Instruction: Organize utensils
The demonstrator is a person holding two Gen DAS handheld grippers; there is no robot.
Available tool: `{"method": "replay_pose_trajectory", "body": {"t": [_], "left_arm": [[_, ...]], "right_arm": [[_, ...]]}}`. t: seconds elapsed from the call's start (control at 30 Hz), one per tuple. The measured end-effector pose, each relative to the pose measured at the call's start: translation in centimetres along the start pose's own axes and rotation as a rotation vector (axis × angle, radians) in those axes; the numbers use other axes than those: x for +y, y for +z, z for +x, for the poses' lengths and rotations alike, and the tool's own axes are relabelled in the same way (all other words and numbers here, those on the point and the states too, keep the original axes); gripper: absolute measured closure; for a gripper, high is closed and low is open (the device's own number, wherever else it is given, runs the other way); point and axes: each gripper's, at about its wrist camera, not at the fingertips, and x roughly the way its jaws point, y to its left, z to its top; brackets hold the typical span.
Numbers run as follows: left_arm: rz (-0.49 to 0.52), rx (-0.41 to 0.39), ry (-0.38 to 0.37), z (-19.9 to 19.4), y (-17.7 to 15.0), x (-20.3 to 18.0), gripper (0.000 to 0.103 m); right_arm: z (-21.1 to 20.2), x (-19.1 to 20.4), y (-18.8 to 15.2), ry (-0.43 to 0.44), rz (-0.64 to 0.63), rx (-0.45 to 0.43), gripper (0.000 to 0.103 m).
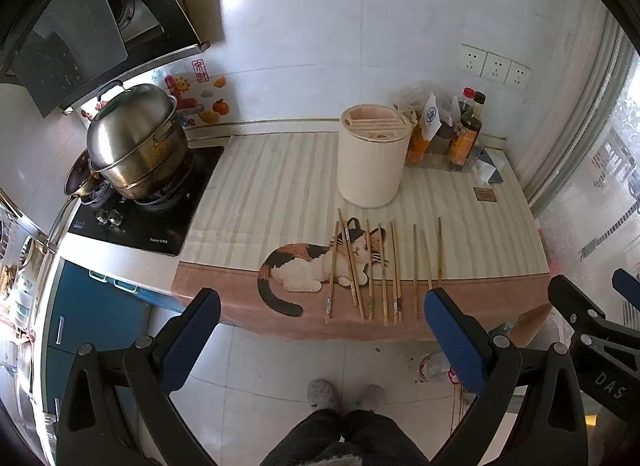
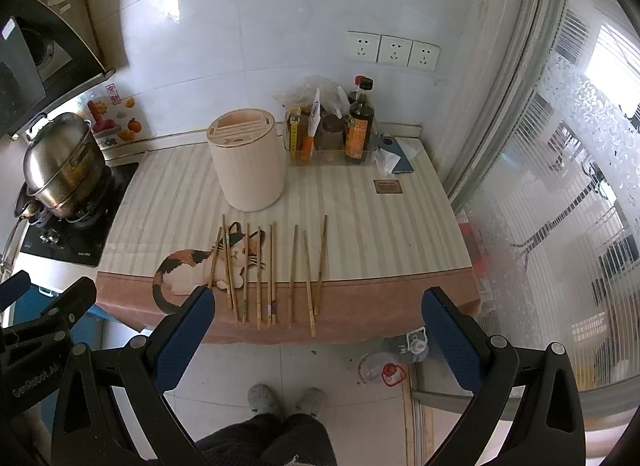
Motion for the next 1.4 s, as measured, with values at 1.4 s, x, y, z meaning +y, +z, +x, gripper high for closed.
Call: {"method": "replay_pose_trajectory", "body": {"t": [1.4], "left_arm": [[-0.026,-0.015,-0.008,-0.2,1.3,-0.8,0.0]], "right_arm": [[-0.7,0.2,1.2,0.024,-0.007,-0.015,0.0]]}}
